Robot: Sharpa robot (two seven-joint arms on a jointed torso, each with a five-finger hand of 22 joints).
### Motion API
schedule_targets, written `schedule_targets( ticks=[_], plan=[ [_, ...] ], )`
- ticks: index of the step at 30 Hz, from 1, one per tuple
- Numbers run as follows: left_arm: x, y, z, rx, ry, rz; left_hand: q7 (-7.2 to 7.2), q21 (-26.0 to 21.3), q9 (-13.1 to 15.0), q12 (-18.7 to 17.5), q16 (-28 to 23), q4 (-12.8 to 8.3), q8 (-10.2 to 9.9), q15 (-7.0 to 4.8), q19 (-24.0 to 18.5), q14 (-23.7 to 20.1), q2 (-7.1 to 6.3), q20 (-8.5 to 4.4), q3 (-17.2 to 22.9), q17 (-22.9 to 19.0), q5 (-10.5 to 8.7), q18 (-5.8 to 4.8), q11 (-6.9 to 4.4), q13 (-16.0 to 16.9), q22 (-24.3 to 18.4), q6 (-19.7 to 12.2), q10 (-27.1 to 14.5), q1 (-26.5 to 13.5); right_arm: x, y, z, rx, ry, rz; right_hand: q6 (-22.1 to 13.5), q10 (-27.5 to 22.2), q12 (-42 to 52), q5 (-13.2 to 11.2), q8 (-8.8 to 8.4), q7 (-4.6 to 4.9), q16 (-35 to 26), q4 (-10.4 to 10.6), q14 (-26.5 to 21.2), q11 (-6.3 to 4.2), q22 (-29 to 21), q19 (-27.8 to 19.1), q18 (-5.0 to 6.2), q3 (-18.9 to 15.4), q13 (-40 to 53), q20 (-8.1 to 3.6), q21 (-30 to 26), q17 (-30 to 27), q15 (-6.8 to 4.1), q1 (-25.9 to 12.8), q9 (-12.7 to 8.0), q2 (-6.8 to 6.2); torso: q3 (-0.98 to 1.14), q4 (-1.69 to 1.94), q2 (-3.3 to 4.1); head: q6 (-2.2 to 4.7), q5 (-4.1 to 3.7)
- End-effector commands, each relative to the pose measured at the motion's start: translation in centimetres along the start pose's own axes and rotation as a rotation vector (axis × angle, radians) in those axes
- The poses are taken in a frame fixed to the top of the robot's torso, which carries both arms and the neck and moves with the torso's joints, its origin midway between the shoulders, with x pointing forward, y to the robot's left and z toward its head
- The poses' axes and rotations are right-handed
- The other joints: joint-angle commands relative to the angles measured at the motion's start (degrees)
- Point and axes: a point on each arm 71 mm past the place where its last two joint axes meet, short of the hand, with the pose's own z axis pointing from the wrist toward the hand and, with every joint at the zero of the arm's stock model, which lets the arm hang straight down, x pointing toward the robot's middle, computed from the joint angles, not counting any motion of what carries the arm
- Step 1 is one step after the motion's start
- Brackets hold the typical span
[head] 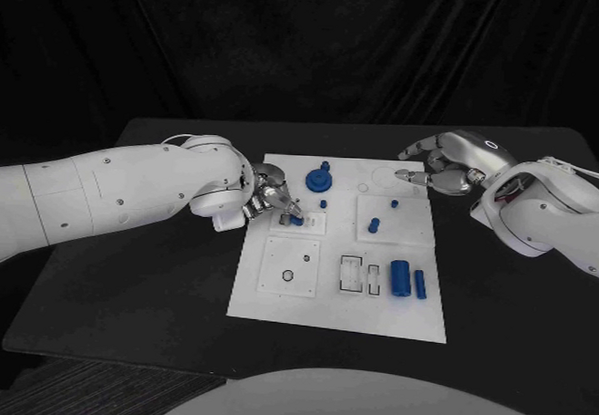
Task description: Assemble the parts on the task board
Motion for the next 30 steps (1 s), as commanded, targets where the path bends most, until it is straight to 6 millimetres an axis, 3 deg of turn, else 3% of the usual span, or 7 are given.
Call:
schedule_targets(
  ticks=[1,9,23,29,30],
  plan=[
    [0.47,-0.13,0.16,0.008,0.026,0.003,-0.44,-0.27,0.26,0.2,0.15,-2.23,-0.23,0.28,-0.44,5.95,0.11,0.07,2.65,15.1,-0.55,0.59,0.54,15.04,4.52,-0.77,5.97,0.48,0.14,0.0,-0.04,0.002,0.007,0.001,0.37,6.0,0.2,0.25,0.03,-0.09,-0.26,-0.38,4.24,0.53,8.86,-0.22,0.11,0.11,15.1,0.19,-0.43,7.28,0.3,0.64,-0.09,-0.12,0.06,0.01,0.11,-0.01,0.0],
    [0.64,-0.16,0.18,0.008,0.04,0.009,-0.39,-0.67,1.31,0.2,0.15,-1.09,-0.27,0.48,-0.72,5.95,0.01,0.35,1.8,15.1,-5.45,0.68,0.67,15.04,4.59,-1.14,5.97,0.49,0.14,0.01,-0.05,0.002,0.007,0.002,0.38,6.0,0.2,0.26,0.02,-0.09,-0.29,-0.39,4.24,0.53,8.85,-0.24,0.13,0.11,15.1,0.19,-0.5,7.25,0.3,0.67,-0.1,-0.11,0.06,0.0,0.12,-0.01,-0.15],
    [0.82,-0.31,0.31,0.008,0.059,0.019,-0.32,-1.15,1.51,0.2,0.15,-1.14,-0.62,0.55,-1.25,5.95,-0.06,0.42,1.55,15.1,-6.11,0.83,0.74,15.04,4.27,-1.83,5.97,1.03,0.25,0.09,0.0,0.0,0.007,0.003,0.39,6.0,0.2,0.29,0.02,-0.08,-0.39,-0.43,4.21,0.53,8.84,-0.24,0.13,0.12,15.1,0.19,-0.51,7.15,0.3,0.75,-0.11,-0.11,0.02,-0.05,0.06,-0.01,0.07],
    [0.74,-0.25,0.3,0.012,0.053,0.015,-0.17,-1.27,2.01,0.2,0.15,-1.57,-0.67,0.66,-1.28,5.95,0.08,0.52,1.79,15.1,-3.91,0.83,0.85,15.04,4.42,-2.12,5.97,2.14,0.25,0.06,-0.04,0.001,0.006,0.003,0.39,6.0,0.2,0.29,0.02,-0.08,-0.39,-0.43,4.21,0.53,8.84,-0.24,0.13,0.12,15.1,0.19,-0.51,7.15,0.3,0.75,-0.11,-0.11,0.02,-0.01,0.04,-0.01,0.11],
    [0.7,-0.22,0.27,0.015,0.047,0.013,-0.13,-1.25,2.15,0.2,0.15,-1.92,-0.65,0.67,-1.24,5.95,0.0,0.52,2.01,15.1,-2.85,0.83,0.87,15.04,4.49,-2.17,5.97,2.56,0.25,0.05,-0.05,0.001,0.006,0.003,0.39,6.0,0.2,0.29,0.02,-0.08,-0.39,-0.43,4.21,0.53,8.84,-0.24,0.13,0.12,15.1,0.19,-0.51,7.15,0.3,0.75,-0.11,-0.11,0.02,-0.03,0.04,-0.01,0.12]
  ],
)
